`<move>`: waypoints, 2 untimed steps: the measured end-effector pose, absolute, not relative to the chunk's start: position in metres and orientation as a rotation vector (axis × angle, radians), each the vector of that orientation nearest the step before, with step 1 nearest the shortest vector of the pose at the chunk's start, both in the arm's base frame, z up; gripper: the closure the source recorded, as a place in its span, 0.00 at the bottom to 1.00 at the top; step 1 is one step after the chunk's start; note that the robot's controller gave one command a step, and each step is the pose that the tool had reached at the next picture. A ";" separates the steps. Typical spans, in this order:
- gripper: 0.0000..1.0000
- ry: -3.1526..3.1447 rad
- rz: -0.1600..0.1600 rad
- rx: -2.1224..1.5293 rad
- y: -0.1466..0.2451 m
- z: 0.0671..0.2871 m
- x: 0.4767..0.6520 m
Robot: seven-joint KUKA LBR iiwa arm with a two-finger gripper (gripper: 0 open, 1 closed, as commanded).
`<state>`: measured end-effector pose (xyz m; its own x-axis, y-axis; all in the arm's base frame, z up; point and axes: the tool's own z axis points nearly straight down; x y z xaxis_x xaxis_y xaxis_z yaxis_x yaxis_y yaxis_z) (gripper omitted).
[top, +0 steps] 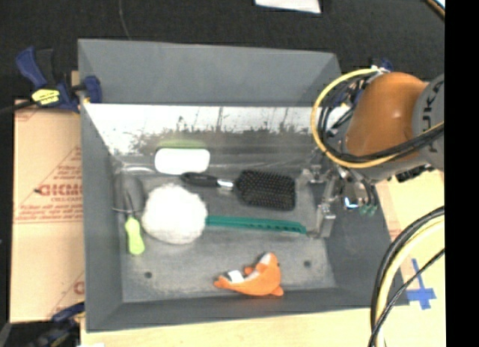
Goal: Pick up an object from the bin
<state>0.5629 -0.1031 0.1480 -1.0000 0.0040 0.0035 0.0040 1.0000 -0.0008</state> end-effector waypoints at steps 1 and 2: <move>0.00 -3.145 0.003 0.000 -0.103 0.152 0.565; 0.00 -3.142 0.002 -0.108 -0.077 0.071 0.652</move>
Offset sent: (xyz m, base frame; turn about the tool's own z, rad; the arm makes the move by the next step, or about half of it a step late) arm 0.0890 0.0259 -0.0780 0.0677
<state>0.6524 -0.0775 0.0706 -0.9976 0.0690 -0.0019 0.0690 0.9976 -0.0011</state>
